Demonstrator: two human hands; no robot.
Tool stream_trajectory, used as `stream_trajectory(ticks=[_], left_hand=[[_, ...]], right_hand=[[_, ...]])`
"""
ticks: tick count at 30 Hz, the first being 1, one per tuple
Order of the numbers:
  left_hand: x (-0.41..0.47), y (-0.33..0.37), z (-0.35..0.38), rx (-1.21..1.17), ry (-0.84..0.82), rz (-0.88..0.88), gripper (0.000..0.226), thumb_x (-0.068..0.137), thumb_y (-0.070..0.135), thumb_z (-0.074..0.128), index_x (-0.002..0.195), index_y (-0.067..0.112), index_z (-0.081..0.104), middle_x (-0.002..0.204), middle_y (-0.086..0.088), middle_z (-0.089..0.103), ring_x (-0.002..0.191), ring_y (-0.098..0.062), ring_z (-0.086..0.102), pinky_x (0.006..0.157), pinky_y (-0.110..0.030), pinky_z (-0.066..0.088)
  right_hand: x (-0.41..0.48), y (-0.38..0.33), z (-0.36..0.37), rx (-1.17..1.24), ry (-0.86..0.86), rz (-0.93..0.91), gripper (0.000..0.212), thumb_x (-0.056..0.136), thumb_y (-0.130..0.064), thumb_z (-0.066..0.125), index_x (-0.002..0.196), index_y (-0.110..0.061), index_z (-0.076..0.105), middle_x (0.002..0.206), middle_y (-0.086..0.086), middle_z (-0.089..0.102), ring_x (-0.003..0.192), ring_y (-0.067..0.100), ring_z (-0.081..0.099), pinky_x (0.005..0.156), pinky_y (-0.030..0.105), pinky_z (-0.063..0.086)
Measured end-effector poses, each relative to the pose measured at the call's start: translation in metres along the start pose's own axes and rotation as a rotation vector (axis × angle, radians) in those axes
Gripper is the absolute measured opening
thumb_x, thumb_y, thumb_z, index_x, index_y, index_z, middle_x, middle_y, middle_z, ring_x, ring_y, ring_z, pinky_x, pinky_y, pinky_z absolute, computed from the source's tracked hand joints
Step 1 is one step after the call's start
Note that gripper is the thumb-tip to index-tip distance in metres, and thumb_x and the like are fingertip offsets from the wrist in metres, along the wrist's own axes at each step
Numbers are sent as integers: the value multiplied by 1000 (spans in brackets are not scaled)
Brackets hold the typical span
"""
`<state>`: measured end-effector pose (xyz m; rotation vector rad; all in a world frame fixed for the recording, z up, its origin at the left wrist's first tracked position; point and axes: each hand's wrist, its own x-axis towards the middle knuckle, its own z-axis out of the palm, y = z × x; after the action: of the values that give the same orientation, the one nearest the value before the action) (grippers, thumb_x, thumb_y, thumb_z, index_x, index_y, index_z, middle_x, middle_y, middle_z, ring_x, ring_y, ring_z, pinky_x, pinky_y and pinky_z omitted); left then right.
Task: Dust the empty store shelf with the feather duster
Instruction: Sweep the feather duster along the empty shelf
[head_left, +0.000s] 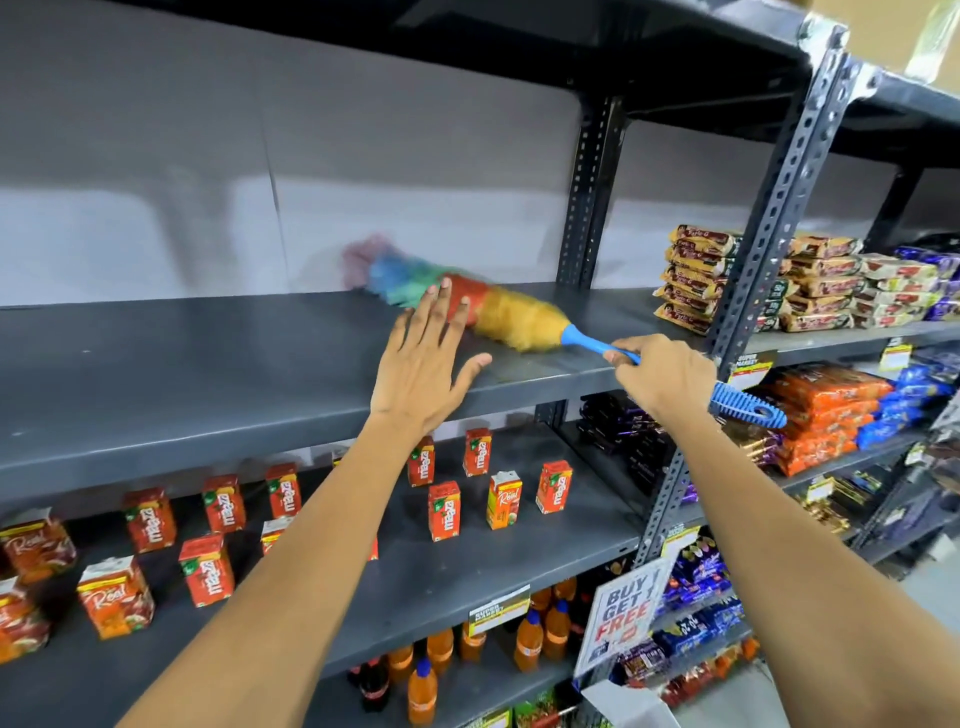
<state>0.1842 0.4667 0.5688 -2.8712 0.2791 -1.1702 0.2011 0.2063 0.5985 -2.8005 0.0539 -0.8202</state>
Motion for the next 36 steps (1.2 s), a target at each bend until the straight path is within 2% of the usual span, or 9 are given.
stream_trajectory(ticks=[4, 9, 13, 17, 21, 25, 30, 34, 36], left_hand=[[-1, 5, 1, -49, 119, 6, 66, 96, 50, 21, 147, 8, 25, 154, -17, 20, 141, -30, 17, 111, -42, 15], [-7, 18, 1, -67, 178, 43, 61, 98, 45, 24, 146, 7, 28, 153, -17, 23, 140, -30, 21, 110, -41, 17], [-11, 36, 2, -118, 214, 92, 57, 99, 40, 27, 145, 8, 29, 152, -16, 25, 140, -28, 21, 111, -40, 17], [-16, 57, 10, -147, 207, 177, 56, 99, 40, 26, 145, 8, 30, 152, -16, 25, 140, -28, 21, 112, -37, 14], [-21, 71, 16, -156, 187, 238, 59, 101, 45, 15, 146, 8, 26, 152, -17, 24, 140, -27, 20, 112, -37, 12], [-7, 52, 7, -212, 269, 87, 62, 99, 47, 14, 146, 8, 25, 151, -18, 26, 139, -27, 20, 112, -38, 11], [10, 16, -3, -300, 361, -204, 63, 99, 49, 14, 147, 9, 22, 154, -16, 20, 141, -27, 16, 112, -43, 15], [10, 9, -1, -365, 342, -312, 63, 98, 47, 17, 149, 11, 16, 156, -15, 11, 143, -27, 8, 112, -42, 10], [9, 10, 0, -370, 330, -314, 62, 98, 45, 20, 149, 10, 17, 156, -16, 10, 143, -28, 8, 112, -43, 11]], right_hand=[[-10, -5, 9, 75, -38, 14, 31, 92, -44, 51, 117, -36, 67, 94, 10, 73, 88, 33, 66, 64, 29, 40], [-24, -3, 16, 126, 9, 26, 31, 92, -47, 49, 115, -36, 68, 83, 4, 73, 71, 25, 61, 49, 24, 29], [-42, 12, 11, 167, 76, 59, 30, 93, -46, 50, 112, -34, 70, 88, 2, 74, 81, 27, 66, 59, 28, 39], [-55, 44, 2, 174, 102, 121, 32, 92, -48, 51, 117, -35, 68, 95, 5, 74, 89, 30, 65, 64, 27, 37], [-58, 79, -12, 91, 100, 141, 36, 91, -52, 49, 118, -35, 67, 77, 6, 70, 75, 31, 65, 56, 28, 40], [-53, 86, -34, 92, -6, 103, 34, 91, -52, 50, 115, -36, 69, 56, -3, 55, 58, 22, 53, 44, 21, 30], [-51, 52, -33, 192, -203, -111, 28, 89, -50, 55, 111, -39, 70, 78, -14, 64, 80, 11, 61, 58, 27, 39], [-36, 57, -31, 61, -291, -111, 31, 90, -53, 53, 114, -42, 67, 101, -2, 72, 93, 22, 63, 71, 32, 47], [-22, 72, -40, -57, -273, -56, 33, 90, -53, 52, 116, -41, 66, 96, 5, 72, 93, 28, 65, 74, 32, 49]])
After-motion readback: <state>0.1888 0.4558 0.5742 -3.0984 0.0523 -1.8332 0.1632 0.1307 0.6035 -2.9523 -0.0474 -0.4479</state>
